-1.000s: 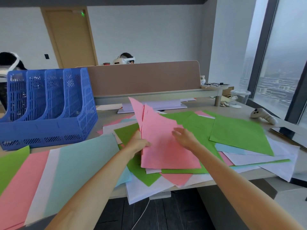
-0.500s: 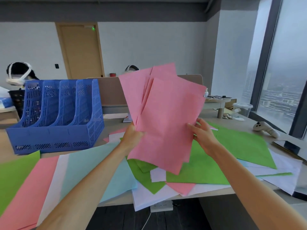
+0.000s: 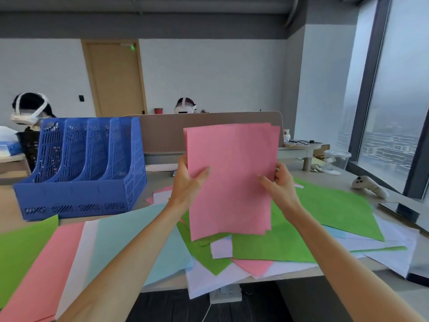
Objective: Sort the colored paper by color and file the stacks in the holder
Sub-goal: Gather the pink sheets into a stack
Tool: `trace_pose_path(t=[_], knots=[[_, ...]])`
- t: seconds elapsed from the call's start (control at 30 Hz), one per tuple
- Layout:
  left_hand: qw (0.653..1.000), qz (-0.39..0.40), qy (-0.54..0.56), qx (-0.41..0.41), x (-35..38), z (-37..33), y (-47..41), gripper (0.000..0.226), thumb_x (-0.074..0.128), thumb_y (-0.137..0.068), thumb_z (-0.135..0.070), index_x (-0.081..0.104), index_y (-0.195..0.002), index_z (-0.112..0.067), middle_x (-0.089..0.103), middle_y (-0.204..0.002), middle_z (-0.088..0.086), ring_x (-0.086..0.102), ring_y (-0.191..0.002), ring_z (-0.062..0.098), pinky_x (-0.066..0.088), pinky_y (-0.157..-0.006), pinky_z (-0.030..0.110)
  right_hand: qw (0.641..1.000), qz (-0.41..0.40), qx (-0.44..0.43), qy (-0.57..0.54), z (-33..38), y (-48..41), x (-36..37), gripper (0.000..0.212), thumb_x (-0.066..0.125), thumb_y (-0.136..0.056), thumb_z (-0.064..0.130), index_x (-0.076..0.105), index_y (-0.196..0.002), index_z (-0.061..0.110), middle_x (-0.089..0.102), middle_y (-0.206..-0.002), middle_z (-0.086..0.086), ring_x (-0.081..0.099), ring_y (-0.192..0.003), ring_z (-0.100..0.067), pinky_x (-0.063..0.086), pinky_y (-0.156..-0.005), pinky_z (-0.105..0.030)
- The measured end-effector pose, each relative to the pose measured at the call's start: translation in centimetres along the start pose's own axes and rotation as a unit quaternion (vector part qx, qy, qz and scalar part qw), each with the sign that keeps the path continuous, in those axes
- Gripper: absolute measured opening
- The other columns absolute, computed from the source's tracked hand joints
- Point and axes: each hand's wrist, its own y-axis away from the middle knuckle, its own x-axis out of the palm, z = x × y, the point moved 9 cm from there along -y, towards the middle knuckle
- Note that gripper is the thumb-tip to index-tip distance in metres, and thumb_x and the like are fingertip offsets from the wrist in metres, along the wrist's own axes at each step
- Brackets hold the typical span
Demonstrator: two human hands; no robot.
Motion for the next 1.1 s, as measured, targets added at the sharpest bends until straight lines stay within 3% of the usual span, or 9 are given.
trace_pose_path(t=[0.1, 0.27, 0.37, 0.5, 0.57, 0.67, 0.8, 0.97, 1.1], knots=[[1.0, -0.021, -0.012, 0.016, -0.3, -0.6, -0.1, 0.054, 0.073, -0.084, -0.021, 0.04, -0.126, -0.023, 0.061, -0.108, -0.015, 0.062, -0.095, -0.002, 0.048, -0.075, 0.016, 1.0, -0.01, 0.015, -0.017, -0.3, 0.1, 0.0, 0.039, 0.067, -0.088, 0.009, 0.048, -0.121, 0.017, 0.063, -0.108, 0.006, 0.062, -0.094, -0.004, 0.052, -0.075, -0.016], [0.995, -0.023, -0.093, 0.032, -0.1, 0.6, 1.0, 0.07, 0.066, -0.089, -0.032, 0.022, -0.142, -0.021, 0.055, -0.112, -0.026, 0.059, -0.102, 0.0, 0.046, -0.087, 0.022, 0.998, 0.026, 0.048, 0.031, -1.9, 0.4, 0.9, 0.038, 0.061, -0.09, 0.007, 0.044, -0.124, 0.009, 0.058, -0.105, 0.004, 0.055, -0.093, -0.008, 0.045, -0.078, -0.02], [0.989, -0.02, -0.148, 0.013, 0.0, 2.6, 1.9, 0.061, 0.052, -0.095, -0.042, 0.022, -0.143, -0.019, 0.052, -0.135, -0.005, 0.052, -0.122, 0.016, 0.041, -0.102, 0.036, 0.995, 0.056, 0.069, 0.048, -3.1, 1.0, 1.8, 0.041, 0.054, -0.093, 0.003, 0.041, -0.131, 0.009, 0.057, -0.121, -0.002, 0.054, -0.109, -0.015, 0.044, -0.094, -0.032], [0.988, -0.035, -0.149, 0.014, 0.2, 1.6, 1.9, 0.014, 0.039, -0.101, -0.025, 0.043, -0.105, -0.012, 0.058, -0.09, 0.0, 0.056, -0.083, 0.022, 0.041, -0.071, 0.034, 0.998, -0.006, 0.021, 0.067, -1.9, 0.8, 1.2, 0.032, 0.049, -0.089, -0.001, 0.053, -0.118, 0.012, 0.063, -0.104, 0.0, 0.057, -0.093, -0.014, 0.047, -0.084, -0.033], [0.989, -0.042, -0.133, 0.056, 0.4, -0.5, 1.6, 0.011, 0.038, -0.102, -0.021, 0.043, -0.097, -0.012, 0.056, -0.082, 0.0, 0.05, -0.071, 0.015, 0.04, -0.064, 0.027, 0.996, -0.038, -0.006, 0.082, -0.6, 0.4, 0.9, 0.02, 0.05, -0.087, 0.002, 0.054, -0.105, 0.009, 0.057, -0.081, 0.006, 0.049, -0.071, -0.01, 0.041, -0.067, -0.028], [0.985, -0.048, -0.129, 0.102, 0.6, -2.1, 1.0, 0.017, 0.04, -0.101, -0.019, 0.039, -0.084, -0.017, 0.046, -0.07, -0.003, 0.037, -0.058, 0.003, 0.033, -0.057, 0.021, 0.995, -0.059, -0.028, 0.072, 0.7, 0.2, 0.8, 0.011, 0.052, -0.087, 0.009, 0.052, -0.098, 0.008, 0.053, -0.076, 0.004, 0.044, -0.065, -0.011, 0.039, -0.061, -0.03], [0.989, -0.017, -0.128, 0.073, 1.3, -0.1, 1.4, 0.015, 0.04, -0.101, -0.023, 0.039, -0.093, -0.01, 0.044, -0.072, 0.003, 0.037, -0.059, 0.011, 0.033, -0.058, 0.03, 0.995, -0.052, -0.018, 0.081, 0.3, 1.1, 1.4, 0.014, 0.051, -0.086, 0.007, 0.051, -0.099, 0.01, 0.056, -0.076, 0.001, 0.045, -0.06, -0.012, 0.04, -0.056, -0.027], [0.992, -0.023, -0.119, -0.026, 0.6, 3.4, 2.7, 0.011, 0.039, -0.101, -0.024, 0.04, -0.103, -0.013, 0.051, -0.078, -0.007, 0.045, -0.063, 0.007, 0.036, -0.059, 0.028, 0.991, -0.06, 0.024, 0.117, -1.8, 2.6, 1.3, 0.018, 0.046, -0.088, 0.003, 0.052, -0.101, 0.015, 0.058, -0.08, 0.002, 0.049, -0.066, -0.014, 0.041, -0.056, -0.025], [0.992, -0.026, -0.119, -0.039, -0.7, 2.6, 2.6, 0.017, 0.038, -0.101, -0.023, 0.043, -0.106, -0.007, 0.049, -0.077, 0.004, 0.043, -0.065, 0.015, 0.035, -0.063, 0.031, 0.99, -0.068, 0.0, 0.123, 0.6, 1.8, 2.8, 0.017, 0.044, -0.087, 0.005, 0.053, -0.096, 0.016, 0.053, -0.075, 0.004, 0.044, -0.062, -0.01, 0.039, -0.058, -0.027]])
